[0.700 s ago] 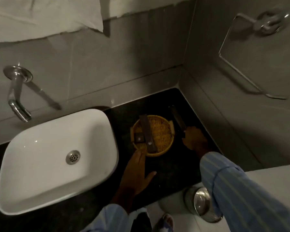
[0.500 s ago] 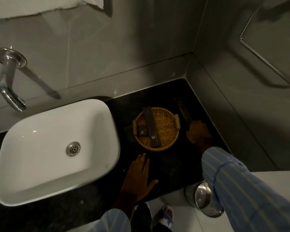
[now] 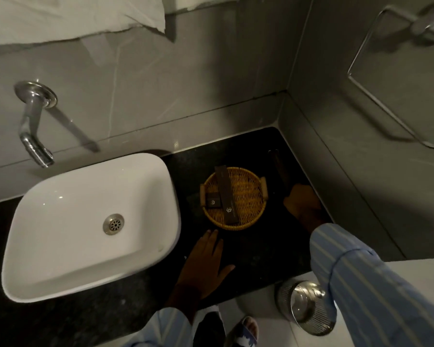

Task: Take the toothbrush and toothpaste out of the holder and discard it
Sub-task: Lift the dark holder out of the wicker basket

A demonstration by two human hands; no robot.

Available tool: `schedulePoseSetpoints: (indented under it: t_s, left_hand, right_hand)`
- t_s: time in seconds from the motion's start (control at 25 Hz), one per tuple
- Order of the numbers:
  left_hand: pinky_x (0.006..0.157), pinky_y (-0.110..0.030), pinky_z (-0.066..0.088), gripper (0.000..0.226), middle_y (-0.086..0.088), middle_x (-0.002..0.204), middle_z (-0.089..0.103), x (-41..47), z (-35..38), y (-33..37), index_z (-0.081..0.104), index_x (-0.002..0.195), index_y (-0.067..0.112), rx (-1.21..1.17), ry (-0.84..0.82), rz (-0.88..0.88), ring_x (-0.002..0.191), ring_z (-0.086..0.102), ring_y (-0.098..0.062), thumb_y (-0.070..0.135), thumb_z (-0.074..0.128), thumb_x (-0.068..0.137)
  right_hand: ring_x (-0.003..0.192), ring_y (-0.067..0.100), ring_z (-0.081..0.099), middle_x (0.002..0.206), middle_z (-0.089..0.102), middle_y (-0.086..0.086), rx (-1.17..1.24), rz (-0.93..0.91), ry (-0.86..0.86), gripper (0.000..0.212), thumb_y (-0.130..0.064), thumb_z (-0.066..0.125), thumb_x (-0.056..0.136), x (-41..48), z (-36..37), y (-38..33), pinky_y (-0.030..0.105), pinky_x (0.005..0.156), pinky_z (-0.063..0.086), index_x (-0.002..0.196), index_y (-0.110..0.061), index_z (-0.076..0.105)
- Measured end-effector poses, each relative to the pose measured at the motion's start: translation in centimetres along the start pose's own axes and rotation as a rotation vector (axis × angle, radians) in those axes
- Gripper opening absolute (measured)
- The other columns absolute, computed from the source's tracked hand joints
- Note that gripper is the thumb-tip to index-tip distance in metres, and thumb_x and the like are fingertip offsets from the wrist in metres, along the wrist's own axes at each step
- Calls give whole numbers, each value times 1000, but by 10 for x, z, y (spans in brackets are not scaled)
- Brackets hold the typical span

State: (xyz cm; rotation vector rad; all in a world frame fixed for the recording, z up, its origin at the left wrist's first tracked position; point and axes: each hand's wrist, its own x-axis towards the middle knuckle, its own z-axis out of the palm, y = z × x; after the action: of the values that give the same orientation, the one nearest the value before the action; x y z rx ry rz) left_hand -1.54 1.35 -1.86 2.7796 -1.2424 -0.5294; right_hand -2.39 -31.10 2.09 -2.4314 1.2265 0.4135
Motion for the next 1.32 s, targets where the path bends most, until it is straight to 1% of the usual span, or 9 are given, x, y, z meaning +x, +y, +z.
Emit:
schedulePoseSetpoints:
  t_s: [0.2,0.36,0.44,0.56,0.64,0.8,0.96,1.12,1.32]
  left_hand:
    - [119,-34,31,75,-5,155,42,15,-77,0,38,150,16,-97,288,161,143,38,-23,65,39,93]
    - [123,-34,14,81,-9,161,31,46,-170,6,32,153,13,-57,374,134,150,25,-27,65,41,91]
    - [124,-38,19,79,-11,161,30,54,-215,12,32,153,10,-82,450,122,150,24,-28,62,41,93]
    - [121,-35,22,73,-12,159,34,57,-286,28,34,152,8,-332,519,68,148,29,-27,51,51,95]
    - [117,-33,25,62,-14,154,44,58,-330,36,43,146,7,-520,562,25,142,39,-28,41,56,96]
    - [109,-39,43,42,-12,132,65,56,-407,40,63,129,8,-798,474,50,124,58,-28,34,57,97]
    - [67,-24,62,29,-25,101,73,41,-460,43,72,105,-5,-1109,385,134,87,72,-30,20,63,93]
    - [76,-29,64,25,-24,108,75,27,-485,49,72,110,-5,-1198,294,190,96,75,-32,11,65,91]
    - [68,-26,64,16,-22,99,76,22,-498,54,76,99,1,-1099,277,209,84,78,-24,7,67,87]
  right_hand:
    - [110,40,64,122,65,21,6,-144,48,36,-25,60,92,-32,-56,-12,44,91,54,120,-3,64]
    - [114,40,62,127,62,22,125,-258,94,41,-26,60,92,-59,-99,-25,45,92,54,124,-1,59]
    - [117,40,60,129,60,22,154,-308,149,41,-27,59,94,-73,-119,-31,44,94,51,126,-2,58]
    - [118,38,60,127,62,21,183,-365,262,35,-23,59,95,-96,-147,-42,36,91,47,123,-4,59]
    - [124,36,56,133,57,20,157,-397,302,44,-26,62,94,-113,-166,-52,40,99,46,131,-4,53]
    - [120,35,59,128,60,17,150,-487,417,42,-27,67,91,-146,-201,-70,38,94,48,126,-6,56]
    - [105,34,66,115,67,15,201,-567,506,34,-27,69,87,-168,-232,-78,36,83,52,116,-9,63]
    - [102,30,69,110,71,11,197,-603,572,32,-28,71,86,-180,-253,-75,35,84,53,114,-13,64]
    - [100,27,67,107,69,8,190,-649,620,29,-26,72,86,-183,-262,-64,35,86,54,112,-15,65]
